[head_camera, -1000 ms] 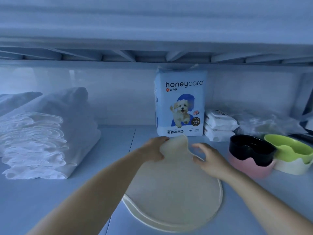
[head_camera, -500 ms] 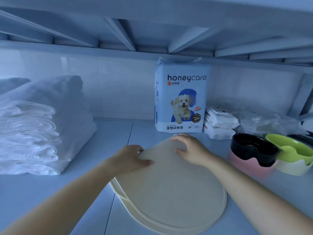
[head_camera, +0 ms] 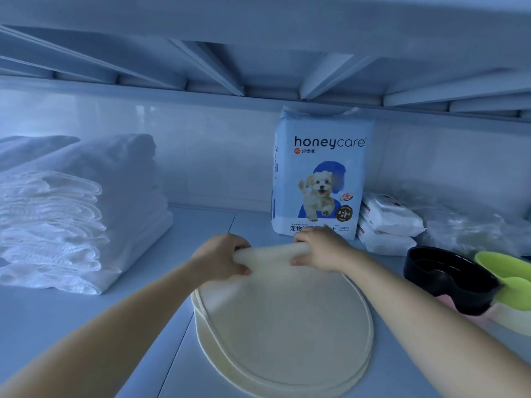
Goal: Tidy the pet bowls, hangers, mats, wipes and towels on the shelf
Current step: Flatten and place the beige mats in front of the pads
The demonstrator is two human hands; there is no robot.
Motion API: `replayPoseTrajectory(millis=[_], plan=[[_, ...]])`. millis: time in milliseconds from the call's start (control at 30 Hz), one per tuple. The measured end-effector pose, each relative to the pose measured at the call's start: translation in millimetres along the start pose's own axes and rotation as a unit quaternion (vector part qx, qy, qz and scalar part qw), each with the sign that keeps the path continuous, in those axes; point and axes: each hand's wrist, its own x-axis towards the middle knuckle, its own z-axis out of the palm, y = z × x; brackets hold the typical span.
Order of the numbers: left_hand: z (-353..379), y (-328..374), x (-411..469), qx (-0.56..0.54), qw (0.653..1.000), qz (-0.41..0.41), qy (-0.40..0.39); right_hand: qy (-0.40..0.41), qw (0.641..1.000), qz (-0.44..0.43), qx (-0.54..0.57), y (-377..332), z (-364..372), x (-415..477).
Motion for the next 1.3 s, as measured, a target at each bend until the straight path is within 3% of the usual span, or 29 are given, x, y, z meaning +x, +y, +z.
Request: replayPoseTrajectory(millis=[200,333,467,567,733,867,1000,1167,1300], plan=[[21.1,63.5,51.0,0.076,0.992,0.045,0.084,0.076,0.987,0.108,-0.091,41.0,-28.2,-17.6],[64.7,77.5,47.7,0.149,0.989,0.018,-0.006,0.1,0.978,0.16,-0.088,57.3,6.5,-20.1],[77.4,56.9,32.3,0.107,0.993,0.035,-0.034,0.126,0.984,0.114,0.055,49.1,41.9,-41.2],[69.4,48.2,22.7,0.115,0.991,0.053,-0.049,0.067,0.986,0.094,0.117,51.1,41.4,-59.8],[62.2,33.9,5.4,0.089,0.995,0.003,-0.041,-0.007,0.993,0.057,0.104,53.3,38.7,-91.0],[62.2,37.6,4.3,0.069,0.996,-0.044,-0.021,-0.01,0.993,0.097,0.07,44.3,40.5,-96.8],[65.0,38.5,5.0,0.05,0.998,-0.037,0.007,-0.015,0.99,0.119,0.07,37.8,44.3,-96.5],[66.7,33.2,0.8,-0.019,0.998,-0.023,0.061,-0.034,0.995,0.052,0.082,32.5,43.6,-106.4],[63.3,28.8,-4.0,-0.104,0.989,-0.02,0.102,0.019,0.99,0.013,0.137,32.7,42.6,-119.1]])
